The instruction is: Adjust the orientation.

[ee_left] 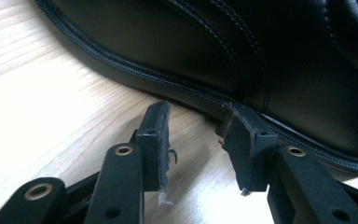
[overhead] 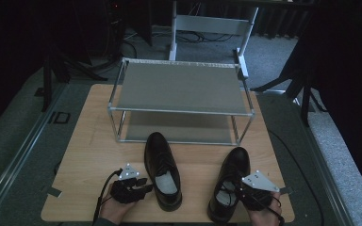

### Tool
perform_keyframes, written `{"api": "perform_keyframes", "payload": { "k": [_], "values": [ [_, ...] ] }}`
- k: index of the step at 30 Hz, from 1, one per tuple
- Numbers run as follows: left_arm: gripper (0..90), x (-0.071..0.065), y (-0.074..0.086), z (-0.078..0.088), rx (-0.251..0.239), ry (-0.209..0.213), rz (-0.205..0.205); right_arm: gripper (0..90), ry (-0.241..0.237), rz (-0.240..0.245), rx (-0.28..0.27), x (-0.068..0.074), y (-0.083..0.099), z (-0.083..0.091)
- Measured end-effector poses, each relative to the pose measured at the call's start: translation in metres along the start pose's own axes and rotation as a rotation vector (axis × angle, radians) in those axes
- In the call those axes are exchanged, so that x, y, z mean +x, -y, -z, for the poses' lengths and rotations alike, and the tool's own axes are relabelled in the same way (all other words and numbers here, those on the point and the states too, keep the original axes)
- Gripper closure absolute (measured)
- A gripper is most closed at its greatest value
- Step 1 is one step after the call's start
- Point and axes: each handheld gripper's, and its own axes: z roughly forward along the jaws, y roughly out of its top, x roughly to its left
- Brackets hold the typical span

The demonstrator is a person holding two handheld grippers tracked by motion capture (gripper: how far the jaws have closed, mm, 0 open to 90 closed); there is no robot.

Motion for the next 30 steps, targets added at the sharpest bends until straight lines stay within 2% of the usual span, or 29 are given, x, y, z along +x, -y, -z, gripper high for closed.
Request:
{"api": "perform_keyframes", "payload": {
  "k": [3, 6, 11, 15, 18, 20, 22, 27, 30],
  "values": [
    [60.8, -0.001, -0.001, 0.0, 0.003, -0.002, -0.006, 74.7, 0.038, 0.013, -0.013, -0.002, -0.004, 0.0],
    [60.5, -0.001, -0.001, -0.001, 0.002, -0.003, -0.004, 77.2, 0.023, -0.001, -0.032, -0.01, -0.009, -0.002],
    [59.7, -0.001, -0.001, -0.001, 0.002, -0.005, -0.003, 78.6, -0.017, 0.021, -0.079, -0.015, -0.024, -0.009],
    [59.3, -0.001, -0.001, -0.001, 0.001, -0.008, -0.006, 79.0, -0.015, 0.03, -0.075, -0.017, -0.037, -0.009],
    [59.3, -0.002, -0.001, -0.001, 0.001, -0.01, -0.01, 78.8, -0.014, 0.047, -0.12, -0.014, -0.043, -0.001],
    [59.1, -0.001, -0.001, -0.001, 0.001, -0.009, -0.007, 79.0, 0.006, 0.097, -0.149, -0.01, -0.049, 0.001],
    [59.0, -0.002, -0.001, -0.001, 0.0, -0.013, -0.009, 79.0, -0.003, 0.122, -0.149, -0.011, -0.056, -0.005],
    [57.7, -0.001, -0.001, -0.001, 0.0, -0.014, -0.008, 79.2, -0.037, 0.197, -0.135, -0.014, -0.064, -0.04],
    [56.2, 0.001, -0.002, -0.001, 0.005, -0.01, -0.012, 79.0, -0.046, 0.282, -0.128, -0.01, -0.059, -0.055]
  ]
}}
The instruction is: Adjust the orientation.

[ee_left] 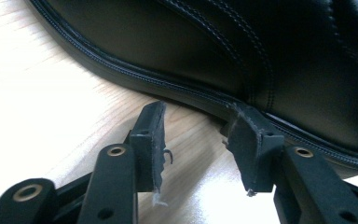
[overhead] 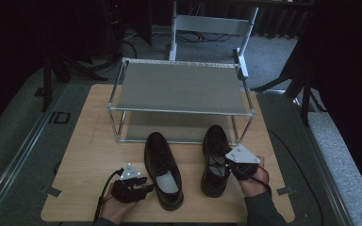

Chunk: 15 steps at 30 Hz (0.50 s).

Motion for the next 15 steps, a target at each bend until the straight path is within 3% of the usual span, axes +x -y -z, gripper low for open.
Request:
{"api": "perform_keyframes", "payload": {
  "k": [2, 3, 4, 6, 8, 11, 13, 15],
  "values": [
    [55.0, 0.002, -0.001, 0.0, 0.002, -0.004, 0.005, 78.7, -0.022, 0.048, 0.006, 0.004, 0.005, -0.005],
    [56.7, 0.003, -0.002, -0.001, 0.005, -0.031, 0.005, 77.9, -0.042, 0.078, 0.004, 0.007, 0.009, -0.006],
    [56.5, 0.004, -0.002, -0.001, 0.01, -0.039, 0.009, 77.2, -0.048, 0.092, 0.001, 0.009, 0.011, -0.006],
    [56.6, 0.008, -0.003, -0.003, 0.009, -0.016, 0.029, 74.1, -0.066, 0.091, 0.01, 0.011, 0.017, -0.005],
    [56.5, 0.009, -0.003, -0.003, 0.009, -0.005, 0.03, 70.8, -0.081, 0.066, 0.016, 0.009, 0.022, -0.004],
    [57.0, 0.01, -0.003, -0.004, 0.009, 0.004, 0.027, 59.2, -0.141, -0.041, 0.029, 0.001, 0.026, -0.001],
    [58.2, 0.01, -0.004, -0.005, 0.007, 0.007, 0.022, 54.5, -0.143, -0.105, 0.041, -0.003, 0.029, 0.002],
    [60.3, 0.008, -0.006, -0.006, 0.005, 0.002, 0.002, 52.4, -0.144, -0.139, 0.058, -0.003, 0.031, 0.002]
  ]
}}
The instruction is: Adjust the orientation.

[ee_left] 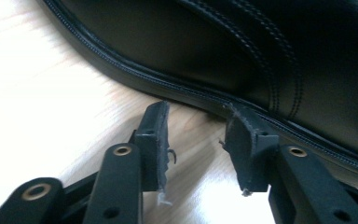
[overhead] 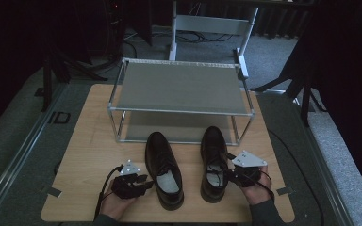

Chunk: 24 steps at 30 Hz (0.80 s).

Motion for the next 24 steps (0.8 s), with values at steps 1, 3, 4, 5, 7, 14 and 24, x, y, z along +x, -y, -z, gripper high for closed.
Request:
{"api": "perform_keyframes", "payload": {
  "k": [1, 3, 4, 5, 7, 14, 24],
  "values": [
    [61.5, -0.001, -0.001, -0.001, 0.002, -0.005, -0.012, 52.3, 0.002, -0.018, 0.012, 0.001, 0.0, -0.001],
    [63.0, -0.004, -0.005, -0.005, -0.001, -0.012, -0.032, 53.2, 0.006, -0.035, 0.02, 0.002, 0.001, -0.002],
    [63.3, -0.006, -0.007, -0.007, -0.004, -0.014, -0.039, 54.6, 0.004, -0.046, 0.027, 0.002, 0.001, -0.003],
    [63.9, -0.007, -0.009, -0.01, -0.008, -0.014, -0.049, 56.8, 0.001, -0.053, 0.032, 0.003, 0.001, -0.005],
    [65.3, -0.009, -0.012, -0.014, -0.01, -0.012, -0.063, 58.9, -0.01, -0.067, 0.029, 0.004, 0.002, -0.007],
    [67.8, -0.021, -0.02, -0.028, -0.018, 0.001, -0.093, 62.4, -0.026, -0.092, 0.029, 0.002, 0.003, -0.006],
    [69.1, -0.034, -0.026, -0.038, -0.016, 0.011, -0.119, 69.0, -0.038, -0.092, 0.041, 0.002, 0.002, -0.004]
  ]
}}
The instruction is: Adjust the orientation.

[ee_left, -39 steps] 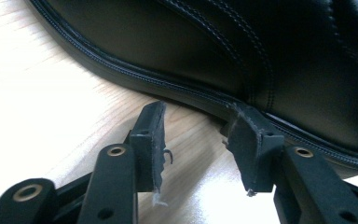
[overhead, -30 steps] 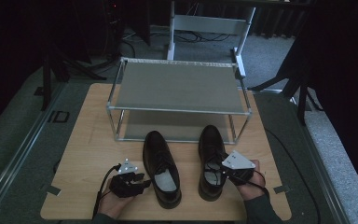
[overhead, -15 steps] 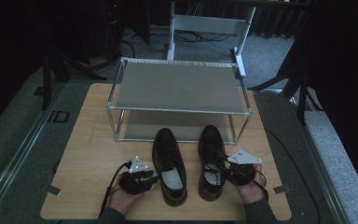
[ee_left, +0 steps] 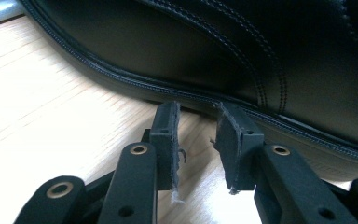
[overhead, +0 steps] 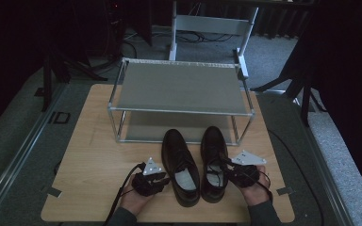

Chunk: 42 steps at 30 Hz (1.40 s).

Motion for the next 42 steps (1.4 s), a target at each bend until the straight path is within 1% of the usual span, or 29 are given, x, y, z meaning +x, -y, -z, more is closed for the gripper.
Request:
{"api": "perform_keyframes", "payload": {
  "k": [5, 10, 16, 18, 22, 25, 29, 31, 36, 38, 40, 41, 42],
  "values": [
    [69.7, -0.002, -0.001, -0.001, 0.0, -0.002, -0.004, 73.3, 0.011, 0.027, 0.004, 0.002, -0.001, 0.002],
    [72.8, -0.005, -0.002, -0.003, -0.004, -0.006, -0.01, 74.8, -0.008, 0.03, 0.0, 0.001, -0.001, 0.003],
    [81.0, -0.013, -0.003, -0.007, -0.017, -0.018, -0.012, 75.7, -0.044, 0.035, -0.002, -0.001, -0.001, 0.003],
    [84.0, -0.016, -0.004, -0.008, -0.019, -0.022, -0.013, 75.7, -0.049, 0.037, -0.001, -0.001, -0.002, 0.003],
    [89.2, -0.02, -0.004, -0.009, -0.019, -0.018, -0.013, 75.7, -0.051, 0.042, 0.002, -0.001, -0.002, 0.003],
    [89.4, -0.023, -0.005, -0.011, -0.021, 0.017, -0.006, 75.8, -0.046, 0.044, 0.003, -0.003, -0.002, 0.005],
    [89.4, -0.034, -0.007, -0.017, -0.015, 0.054, -0.032, 76.0, -0.039, 0.04, 0.001, -0.009, -0.001, 0.008],
    [89.4, -0.04, -0.008, -0.019, -0.014, 0.065, -0.046, 76.1, -0.037, 0.034, 0.003, -0.014, -0.001, 0.009],
    [89.4, -0.045, -0.009, -0.022, -0.014, 0.08, -0.043, 76.1, -0.052, 0.044, 0.018, -0.022, -0.001, 0.011],
    [89.4, -0.047, -0.01, -0.024, -0.013, 0.086, -0.05, 75.7, -0.056, 0.047, 0.019, -0.025, -0.002, 0.011],
    [89.3, -0.051, -0.011, -0.026, -0.011, 0.089, -0.067, 75.5, -0.055, 0.045, 0.018, -0.028, -0.002, 0.012],
    [89.3, -0.051, -0.011, -0.026, -0.011, 0.089, -0.067, 75.5, -0.055, 0.045, 0.018, -0.028, -0.002, 0.012],
    [89.3, -0.054, -0.012, -0.028, -0.011, 0.094, -0.074, 75.4, -0.047, 0.043, 0.018, -0.031, -0.002, 0.012]
  ]
}}
